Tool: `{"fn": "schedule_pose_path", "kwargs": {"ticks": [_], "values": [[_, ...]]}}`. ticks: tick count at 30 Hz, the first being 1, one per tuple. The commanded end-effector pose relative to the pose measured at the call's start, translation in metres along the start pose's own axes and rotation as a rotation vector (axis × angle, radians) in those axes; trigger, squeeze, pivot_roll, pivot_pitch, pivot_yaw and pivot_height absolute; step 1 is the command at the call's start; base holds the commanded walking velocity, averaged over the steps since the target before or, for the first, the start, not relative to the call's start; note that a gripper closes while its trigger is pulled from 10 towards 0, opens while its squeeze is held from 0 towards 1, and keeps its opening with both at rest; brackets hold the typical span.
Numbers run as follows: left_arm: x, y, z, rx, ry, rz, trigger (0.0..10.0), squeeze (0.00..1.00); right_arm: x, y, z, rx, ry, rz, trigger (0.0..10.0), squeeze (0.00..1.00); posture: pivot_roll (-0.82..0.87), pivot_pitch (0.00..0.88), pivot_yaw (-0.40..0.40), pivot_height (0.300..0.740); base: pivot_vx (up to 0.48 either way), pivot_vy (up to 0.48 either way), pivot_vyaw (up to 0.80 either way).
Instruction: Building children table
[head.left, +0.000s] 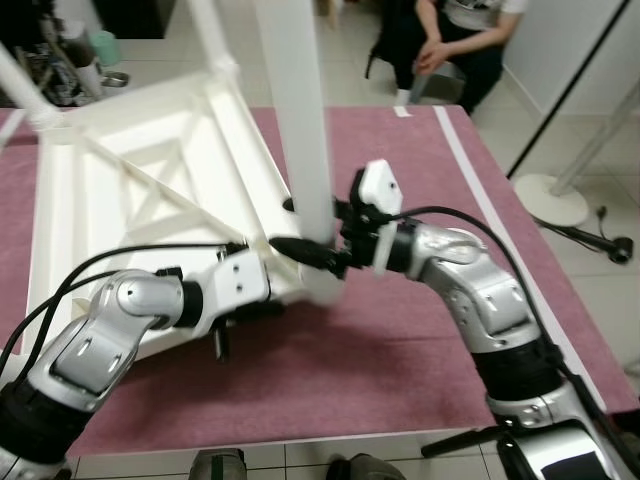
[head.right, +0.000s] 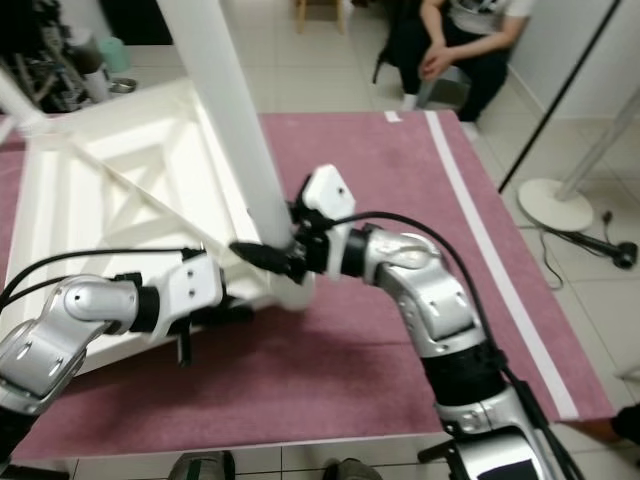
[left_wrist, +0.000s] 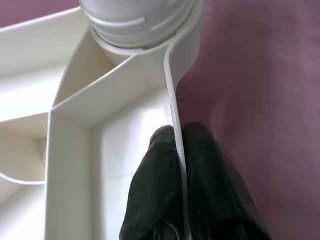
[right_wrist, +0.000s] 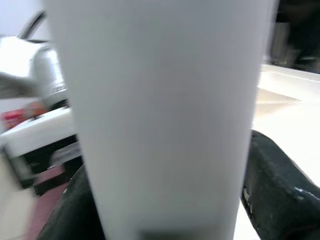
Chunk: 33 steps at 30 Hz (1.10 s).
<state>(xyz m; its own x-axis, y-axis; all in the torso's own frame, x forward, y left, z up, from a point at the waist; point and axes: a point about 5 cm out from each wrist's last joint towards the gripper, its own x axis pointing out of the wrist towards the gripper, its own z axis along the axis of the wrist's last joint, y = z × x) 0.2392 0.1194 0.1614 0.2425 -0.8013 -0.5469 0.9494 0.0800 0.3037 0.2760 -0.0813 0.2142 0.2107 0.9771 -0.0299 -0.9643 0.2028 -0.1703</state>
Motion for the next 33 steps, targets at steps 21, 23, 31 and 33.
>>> {"fn": "schedule_pose_path", "kwargs": {"ticks": [21, 23, 31, 33], "values": [[0.017, 0.034, 0.053, 0.166, -0.142, 0.212, 10.0, 0.0, 0.014, -0.045, -0.033, 0.007, 0.188, -0.512, 0.0, 0.0, 0.12, 0.0, 0.001, 0.74, 0.0, 0.0, 0.0], [0.027, 0.054, 0.059, 0.165, -0.101, 0.302, 10.0, 0.0, 0.015, -0.059, -0.039, -0.005, 0.245, -0.783, 0.0, 0.0, 0.11, 0.0, 0.011, 0.74, 0.0, 0.0, 0.0], [0.039, 0.06, 0.059, 0.169, -0.062, 0.299, 10.0, 0.0, 0.021, -0.059, -0.048, 0.026, 0.259, -0.96, 0.0, 0.0, 0.11, 0.0, 0.024, 0.74, 0.0, 0.0, 0.0], [0.04, 0.06, 0.058, 0.167, -0.056, 0.288, 10.0, 0.0, 0.025, -0.057, -0.05, 0.034, 0.259, -0.951, 0.0, 0.0, 0.11, 0.0, 0.024, 0.74, 0.0, 0.0, 0.0]]}}
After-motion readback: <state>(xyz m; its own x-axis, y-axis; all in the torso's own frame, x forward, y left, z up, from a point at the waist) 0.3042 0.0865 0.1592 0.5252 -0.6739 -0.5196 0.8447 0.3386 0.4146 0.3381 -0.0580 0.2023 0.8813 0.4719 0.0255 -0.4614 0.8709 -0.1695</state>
